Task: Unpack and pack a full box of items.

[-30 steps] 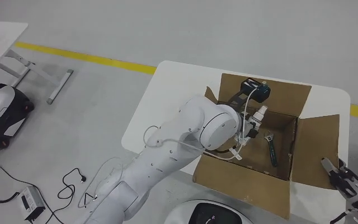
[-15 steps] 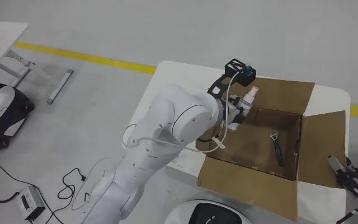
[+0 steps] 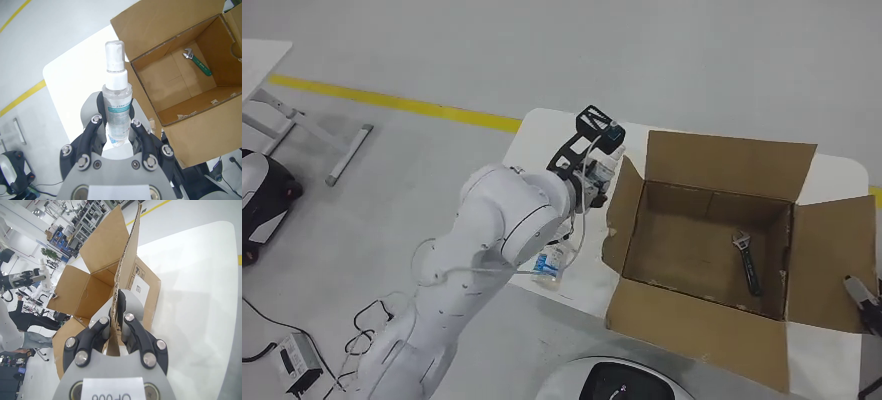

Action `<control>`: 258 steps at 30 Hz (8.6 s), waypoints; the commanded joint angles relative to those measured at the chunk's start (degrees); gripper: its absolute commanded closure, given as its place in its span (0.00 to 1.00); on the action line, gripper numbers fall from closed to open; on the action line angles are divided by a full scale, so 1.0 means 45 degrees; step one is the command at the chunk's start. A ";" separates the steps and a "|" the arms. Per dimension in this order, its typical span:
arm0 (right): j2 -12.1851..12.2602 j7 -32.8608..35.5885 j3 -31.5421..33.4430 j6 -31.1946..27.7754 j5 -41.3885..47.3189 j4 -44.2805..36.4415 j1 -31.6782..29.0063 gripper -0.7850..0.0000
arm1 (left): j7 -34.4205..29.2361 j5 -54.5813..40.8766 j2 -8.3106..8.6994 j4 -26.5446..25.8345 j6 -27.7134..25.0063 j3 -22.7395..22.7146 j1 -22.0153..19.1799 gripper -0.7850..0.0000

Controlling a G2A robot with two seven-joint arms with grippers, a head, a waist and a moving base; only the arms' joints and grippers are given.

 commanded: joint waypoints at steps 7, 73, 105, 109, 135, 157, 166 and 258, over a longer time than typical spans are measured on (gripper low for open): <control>0.0043 0.0205 0.0113 -0.0129 0.0247 0.0078 0.0081 1.00 | 0.0000 0.0121 0.1730 -0.0679 0.0103 -0.1594 0.2102 1.00; 0.0411 0.0965 0.0073 -0.0898 0.0860 0.1185 0.0762 0.98 | 0.3045 -0.4746 0.1841 0.6138 0.3704 0.3218 0.2027 1.00; 0.0560 0.0899 -0.0086 -0.0721 0.0561 0.1312 0.0947 0.80 | 0.3355 -0.3511 0.0769 0.8574 0.3604 0.5129 0.0257 0.00; 0.0581 0.0944 -0.0118 -0.0724 0.0545 0.1338 0.0987 0.65 | 0.3205 -0.3194 0.0776 0.8253 0.3410 0.5051 0.0274 0.00; 0.0672 -0.0643 0.1608 -0.1880 -0.1893 -0.2362 0.0281 1.00 | 0.1418 0.1052 0.1953 0.0168 0.1822 -0.0298 0.2094 0.00; 0.0701 -0.0444 -0.1237 -0.1349 -0.6388 -0.2791 0.0808 1.00 | 0.1759 0.1459 0.1925 -0.0530 0.1737 -0.0955 0.2265 0.00; 0.0788 0.1058 -0.2956 -0.0933 -0.9936 -0.3255 0.2136 1.00 | 0.1759 0.1459 0.1925 -0.0530 0.1737 -0.0955 0.2265 0.00; -0.1702 0.6832 -1.3947 0.3920 -1.6073 0.2356 1.0138 1.00 | 0.1759 0.1459 0.1925 -0.0530 0.1737 -0.0955 0.2265 0.00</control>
